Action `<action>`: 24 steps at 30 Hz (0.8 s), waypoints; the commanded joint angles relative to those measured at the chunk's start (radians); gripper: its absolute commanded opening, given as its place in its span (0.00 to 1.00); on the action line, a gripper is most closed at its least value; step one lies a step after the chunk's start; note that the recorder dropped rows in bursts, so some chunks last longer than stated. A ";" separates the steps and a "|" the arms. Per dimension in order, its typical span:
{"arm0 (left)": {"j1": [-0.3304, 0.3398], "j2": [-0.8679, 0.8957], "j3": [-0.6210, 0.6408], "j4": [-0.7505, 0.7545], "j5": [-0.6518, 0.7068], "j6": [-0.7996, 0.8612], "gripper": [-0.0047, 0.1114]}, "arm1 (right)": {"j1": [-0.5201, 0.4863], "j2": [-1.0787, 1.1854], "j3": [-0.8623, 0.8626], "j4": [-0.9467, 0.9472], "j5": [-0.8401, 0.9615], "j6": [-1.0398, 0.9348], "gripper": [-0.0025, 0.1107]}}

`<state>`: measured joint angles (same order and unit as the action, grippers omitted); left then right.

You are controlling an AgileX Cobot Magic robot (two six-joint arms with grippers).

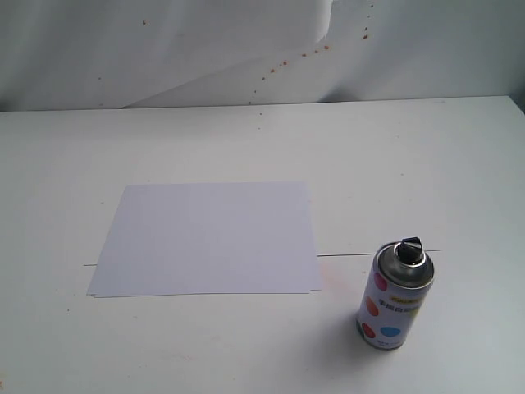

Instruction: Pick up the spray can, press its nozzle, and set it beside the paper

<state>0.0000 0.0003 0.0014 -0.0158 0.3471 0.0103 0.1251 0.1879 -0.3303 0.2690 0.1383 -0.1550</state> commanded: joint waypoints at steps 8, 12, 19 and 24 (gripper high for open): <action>0.000 0.000 -0.001 0.003 -0.006 0.000 0.04 | 0.008 0.122 -0.192 0.000 0.183 -0.006 0.22; 0.000 0.000 -0.001 0.003 -0.006 0.000 0.04 | 0.106 0.205 -0.285 0.000 0.296 -0.055 0.22; 0.000 0.000 -0.001 0.003 -0.006 -0.003 0.04 | 0.215 0.216 -0.208 -0.008 0.357 -0.031 0.19; 0.000 0.000 -0.001 0.003 -0.006 -0.003 0.04 | 0.254 0.216 -0.098 0.000 0.408 -0.004 0.17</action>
<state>0.0000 0.0003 0.0014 -0.0158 0.3471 0.0103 0.3563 0.3995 -0.4778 0.2694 0.5123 -0.1771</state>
